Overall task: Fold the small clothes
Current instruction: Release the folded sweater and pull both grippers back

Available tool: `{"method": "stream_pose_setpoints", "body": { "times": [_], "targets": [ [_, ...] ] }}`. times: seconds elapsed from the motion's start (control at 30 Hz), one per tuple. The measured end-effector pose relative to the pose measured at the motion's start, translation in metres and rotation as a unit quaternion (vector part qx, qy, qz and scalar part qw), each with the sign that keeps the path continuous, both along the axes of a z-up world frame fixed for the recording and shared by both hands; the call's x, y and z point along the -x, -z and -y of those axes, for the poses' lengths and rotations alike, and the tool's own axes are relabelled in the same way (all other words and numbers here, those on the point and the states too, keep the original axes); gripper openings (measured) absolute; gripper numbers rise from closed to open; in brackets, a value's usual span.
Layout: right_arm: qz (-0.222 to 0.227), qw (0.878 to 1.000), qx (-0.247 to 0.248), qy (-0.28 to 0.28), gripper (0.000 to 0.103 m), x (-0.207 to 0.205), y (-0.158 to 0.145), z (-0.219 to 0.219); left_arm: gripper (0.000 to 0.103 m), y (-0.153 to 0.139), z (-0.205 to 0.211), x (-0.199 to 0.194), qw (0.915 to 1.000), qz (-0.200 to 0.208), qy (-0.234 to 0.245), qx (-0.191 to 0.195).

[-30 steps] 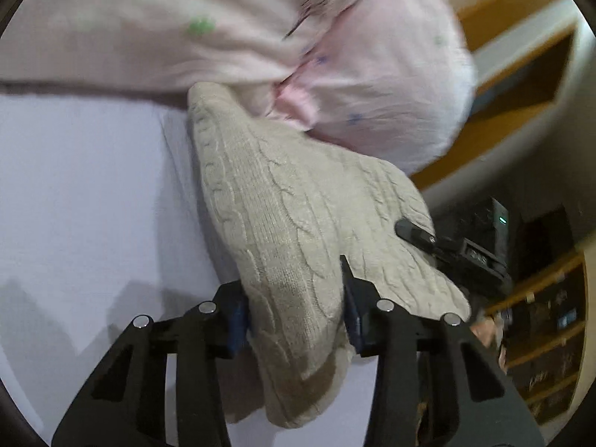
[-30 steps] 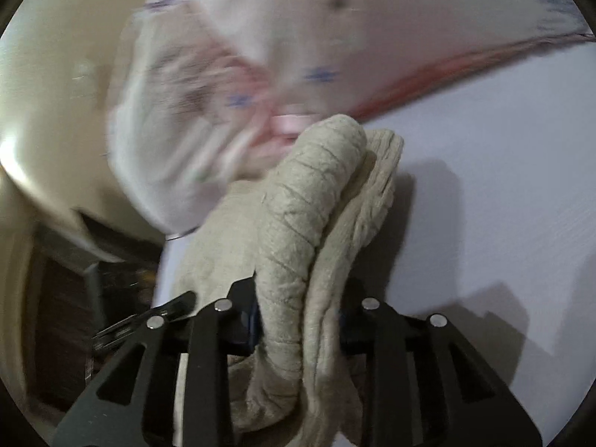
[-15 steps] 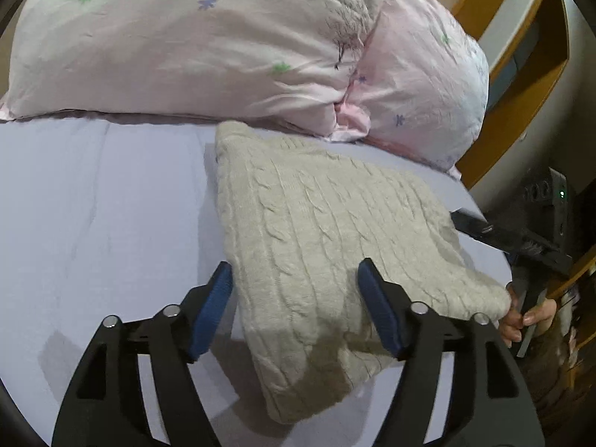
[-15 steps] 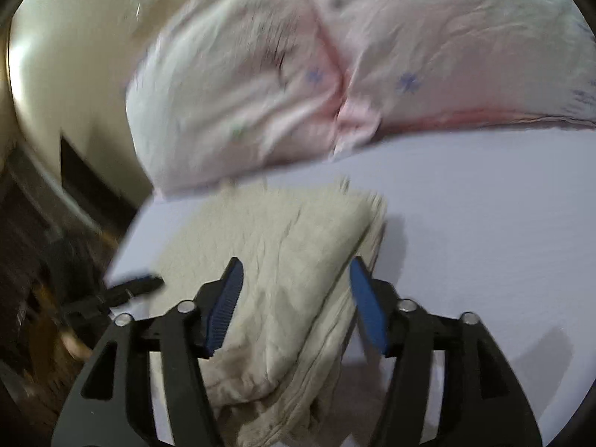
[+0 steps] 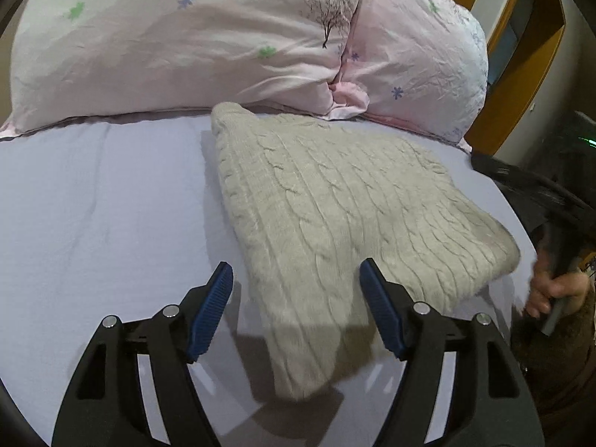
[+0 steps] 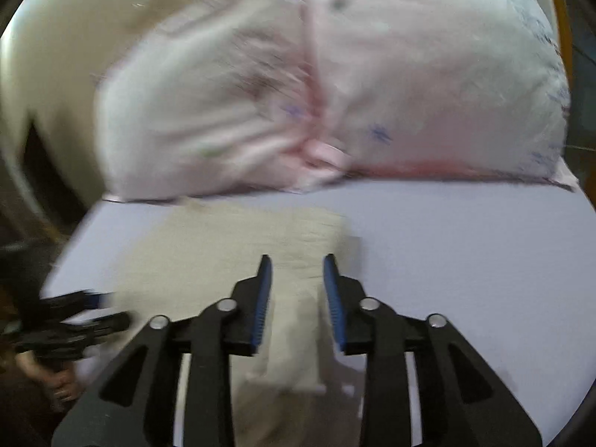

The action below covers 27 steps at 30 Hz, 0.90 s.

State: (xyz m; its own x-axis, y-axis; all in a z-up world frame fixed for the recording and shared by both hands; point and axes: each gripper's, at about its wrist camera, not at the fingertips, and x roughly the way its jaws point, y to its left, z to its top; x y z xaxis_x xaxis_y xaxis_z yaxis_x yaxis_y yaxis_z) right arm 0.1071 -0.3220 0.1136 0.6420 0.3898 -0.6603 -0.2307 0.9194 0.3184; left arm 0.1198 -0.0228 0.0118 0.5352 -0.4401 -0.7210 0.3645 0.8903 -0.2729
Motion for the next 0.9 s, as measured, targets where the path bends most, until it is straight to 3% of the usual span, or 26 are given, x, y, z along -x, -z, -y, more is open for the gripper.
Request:
{"method": "stream_pose_setpoints", "body": {
  "times": [0.07, 0.17, 0.27, 0.33, 0.37, 0.47, 0.57, 0.7, 0.9],
  "targets": [
    [-0.013, 0.999, 0.002, -0.041, 0.043, 0.013, 0.005, -0.025, 0.071, -0.003, -0.003, 0.009, 0.9999, 0.009, -0.007, -0.005],
    [-0.087, 0.993, 0.078, -0.035, 0.048, 0.009, 0.057, -0.042, 0.078, -0.005, -0.007, 0.023, 0.9997, 0.01, -0.022, -0.007],
    [-0.051, 0.996, 0.069, -0.024, 0.049, 0.026, 0.047, -0.039, 0.087, -0.007, -0.007, 0.041, 0.9985, 0.004, -0.05, -0.023],
    [-0.018, 0.998, 0.054, -0.013, 0.076, 0.051, 0.031, -0.032, 0.096, -0.008, -0.005, 0.051, 0.997, 0.003, -0.066, -0.039],
    [-0.002, 0.998, 0.055, 0.002, 0.099, 0.062, 0.026, -0.03, 0.097, -0.008, -0.004, 0.059, 0.9957, 0.005, -0.077, -0.051],
    [0.001, 0.997, 0.065, 0.036, 0.101, 0.078, 0.028, -0.034, 0.102, -0.005, 0.004, 0.074, 0.993, 0.002, -0.09, -0.077],
    [-0.059, 0.992, 0.092, 0.063, 0.101, 0.086, 0.05, -0.044, 0.102, 0.004, 0.015, 0.077, 0.9902, -0.018, -0.089, -0.106],
    [-0.107, 0.987, 0.101, 0.057, 0.101, 0.081, 0.075, -0.055, 0.102, 0.02, 0.028, 0.074, 0.985, -0.037, -0.095, -0.139],
    [-0.093, 0.978, 0.169, 0.078, 0.101, 0.082, 0.083, -0.078, 0.102, 0.026, 0.033, 0.075, 0.9792, -0.035, -0.119, -0.161]
  ]
}}
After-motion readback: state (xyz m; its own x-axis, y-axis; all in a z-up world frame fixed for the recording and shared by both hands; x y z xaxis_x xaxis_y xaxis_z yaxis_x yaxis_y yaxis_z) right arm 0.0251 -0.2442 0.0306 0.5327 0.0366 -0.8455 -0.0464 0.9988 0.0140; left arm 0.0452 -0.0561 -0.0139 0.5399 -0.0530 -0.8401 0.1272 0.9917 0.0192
